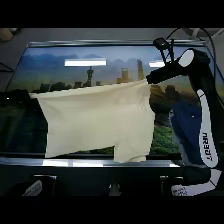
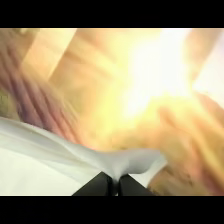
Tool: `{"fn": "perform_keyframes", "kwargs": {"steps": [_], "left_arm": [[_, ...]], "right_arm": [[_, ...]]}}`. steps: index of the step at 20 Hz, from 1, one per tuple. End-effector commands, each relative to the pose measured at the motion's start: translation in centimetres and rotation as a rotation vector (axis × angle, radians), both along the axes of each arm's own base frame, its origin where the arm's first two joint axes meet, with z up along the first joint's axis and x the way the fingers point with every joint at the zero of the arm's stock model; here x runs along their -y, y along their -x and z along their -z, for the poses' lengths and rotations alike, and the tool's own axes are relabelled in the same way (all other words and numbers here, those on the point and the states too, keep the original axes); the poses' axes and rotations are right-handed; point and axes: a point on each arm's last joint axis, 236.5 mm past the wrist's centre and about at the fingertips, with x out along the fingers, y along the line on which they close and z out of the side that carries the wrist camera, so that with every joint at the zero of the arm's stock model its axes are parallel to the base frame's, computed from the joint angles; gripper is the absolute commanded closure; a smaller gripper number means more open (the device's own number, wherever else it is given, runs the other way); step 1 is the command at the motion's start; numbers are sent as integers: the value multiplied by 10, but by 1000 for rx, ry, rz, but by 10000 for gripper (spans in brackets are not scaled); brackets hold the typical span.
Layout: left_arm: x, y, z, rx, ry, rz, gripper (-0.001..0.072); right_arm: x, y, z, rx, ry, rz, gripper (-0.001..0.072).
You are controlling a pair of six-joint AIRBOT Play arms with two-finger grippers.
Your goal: Fold the shirts.
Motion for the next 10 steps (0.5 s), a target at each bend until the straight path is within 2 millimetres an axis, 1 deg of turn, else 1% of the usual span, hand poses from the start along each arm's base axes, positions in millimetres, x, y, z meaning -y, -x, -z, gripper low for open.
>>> {"fn": "perform_keyframes", "kwargs": {"steps": [1,2,3,5,6,7,8,9,10], "left_arm": [[-1,-37,68,-135,82,-11,681],[4,-45,78,-152,122,-14,681],[11,-50,87,-167,170,-19,681],[27,-50,105,-215,266,-25,678],[32,-45,110,-246,290,-19,617],[34,-34,111,-297,287,7,401],[32,-17,111,-370,265,60,181],[22,9,112,-474,230,109,165],[10,37,114,-579,206,119,165]], "right_arm": [[-22,-49,38,32,-195,126,690],[-22,-51,46,21,-196,135,690],[-23,-49,58,-8,-192,131,690],[-25,-39,76,-78,-183,114,686],[-25,-31,79,-109,-169,90,625],[-18,-20,79,-141,-142,52,437],[-7,-7,78,-181,-115,21,260],[9,12,76,-244,-95,-11,228],[25,37,76,-331,-78,-42,231]]}}
